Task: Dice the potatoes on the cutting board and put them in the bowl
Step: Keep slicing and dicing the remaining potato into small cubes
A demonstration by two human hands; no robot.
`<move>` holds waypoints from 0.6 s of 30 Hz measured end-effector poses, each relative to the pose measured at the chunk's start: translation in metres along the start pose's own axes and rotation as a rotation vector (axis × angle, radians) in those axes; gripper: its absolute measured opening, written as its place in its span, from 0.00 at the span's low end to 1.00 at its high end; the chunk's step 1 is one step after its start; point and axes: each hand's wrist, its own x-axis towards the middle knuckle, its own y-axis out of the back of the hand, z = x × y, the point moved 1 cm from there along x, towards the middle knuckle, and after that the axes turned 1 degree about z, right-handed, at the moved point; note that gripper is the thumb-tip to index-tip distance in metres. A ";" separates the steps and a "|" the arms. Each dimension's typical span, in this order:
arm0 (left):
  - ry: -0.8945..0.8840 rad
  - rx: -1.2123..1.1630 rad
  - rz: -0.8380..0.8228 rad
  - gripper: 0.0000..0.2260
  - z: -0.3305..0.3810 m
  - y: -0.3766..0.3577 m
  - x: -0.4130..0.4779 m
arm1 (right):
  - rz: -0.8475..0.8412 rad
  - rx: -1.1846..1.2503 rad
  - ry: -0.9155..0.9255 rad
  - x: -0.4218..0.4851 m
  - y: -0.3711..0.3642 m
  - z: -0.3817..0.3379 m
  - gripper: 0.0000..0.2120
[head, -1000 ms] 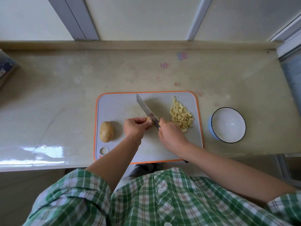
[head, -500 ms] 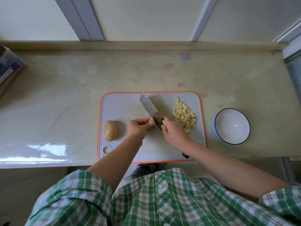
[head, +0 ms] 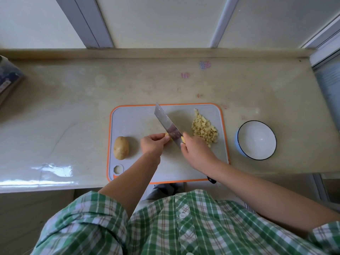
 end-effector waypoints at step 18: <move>-0.028 -0.018 -0.008 0.04 0.002 -0.002 0.001 | -0.006 -0.010 -0.031 0.013 -0.014 -0.005 0.01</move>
